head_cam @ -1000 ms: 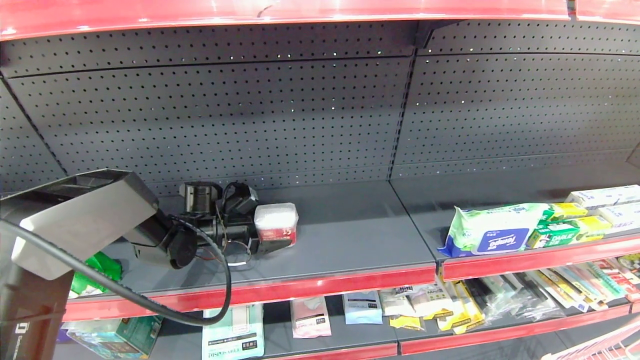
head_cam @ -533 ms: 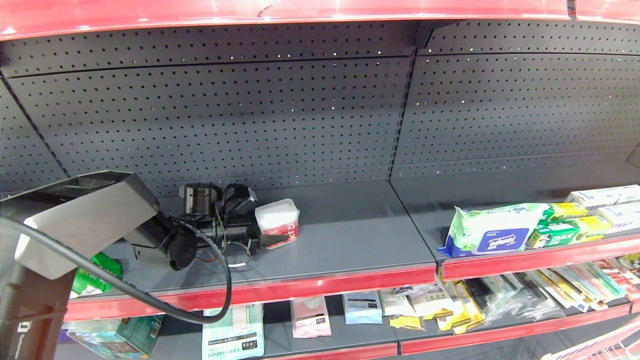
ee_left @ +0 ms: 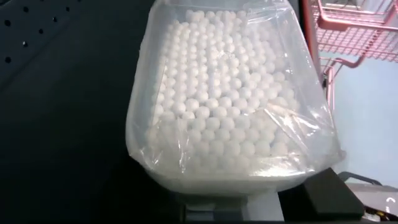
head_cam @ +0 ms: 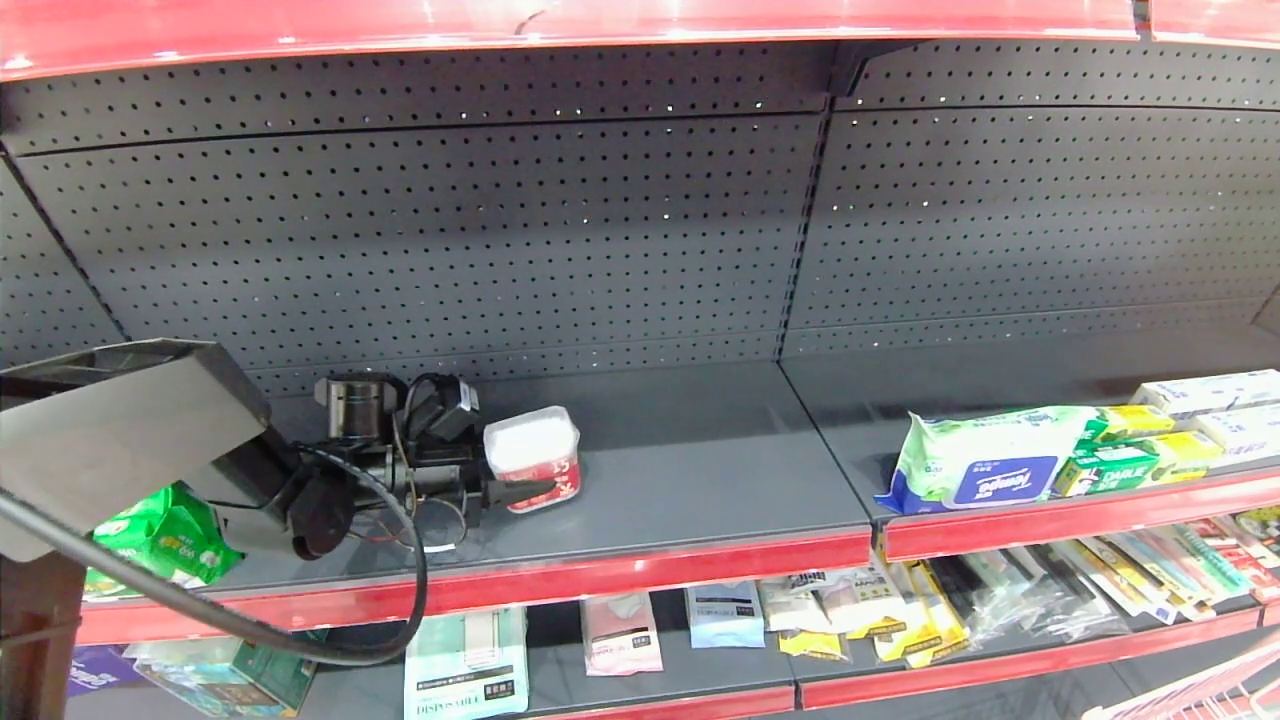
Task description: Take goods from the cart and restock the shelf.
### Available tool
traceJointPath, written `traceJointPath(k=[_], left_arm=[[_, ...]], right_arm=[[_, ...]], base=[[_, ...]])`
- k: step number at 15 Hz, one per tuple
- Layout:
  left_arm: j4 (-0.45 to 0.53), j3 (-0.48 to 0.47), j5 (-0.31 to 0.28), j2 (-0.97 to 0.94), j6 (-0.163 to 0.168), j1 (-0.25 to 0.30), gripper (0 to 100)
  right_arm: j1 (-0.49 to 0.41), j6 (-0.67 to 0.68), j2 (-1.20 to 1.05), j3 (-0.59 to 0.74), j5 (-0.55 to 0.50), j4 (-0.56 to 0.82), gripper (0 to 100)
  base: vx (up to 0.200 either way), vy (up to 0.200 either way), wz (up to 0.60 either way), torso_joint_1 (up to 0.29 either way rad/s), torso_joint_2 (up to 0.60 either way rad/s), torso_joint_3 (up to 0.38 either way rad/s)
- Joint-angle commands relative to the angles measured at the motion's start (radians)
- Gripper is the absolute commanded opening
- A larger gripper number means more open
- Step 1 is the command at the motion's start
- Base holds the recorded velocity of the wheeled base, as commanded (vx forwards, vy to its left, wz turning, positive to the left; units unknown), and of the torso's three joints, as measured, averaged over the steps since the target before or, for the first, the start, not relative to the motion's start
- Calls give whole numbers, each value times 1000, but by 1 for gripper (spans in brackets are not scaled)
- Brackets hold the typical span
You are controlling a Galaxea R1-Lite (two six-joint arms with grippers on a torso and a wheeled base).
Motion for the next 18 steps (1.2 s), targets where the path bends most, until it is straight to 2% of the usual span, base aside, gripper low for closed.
traceJointPath(k=[1,2,4,7,14,18], left_arm=[[0,58,-23,-64,11,16,0],[0,103,-29,-76,40,29,0],[1,124,-43,-73,89,35,0],[1,178,-43,-72,129,38,0],[1,187,-43,-27,172,55,0],[0,190,-43,-30,177,55,0]], right_arm=[[-1,-1,2,2,0,0,0],[-1,-1,2,0,0,0,0],[-1,-1,2,4,0,0,0],[-1,-1,2,2,0,0,0],[-1,-1,2,7,0,0,0],[-1,-2,2,8,0,0,0]], base=[[0,0,0,0,0,0],[0,0,0,0,0,0],[0,0,0,0,0,0],[0,0,0,0,0,0],[0,0,0,0,0,0],[0,0,0,0,0,0]])
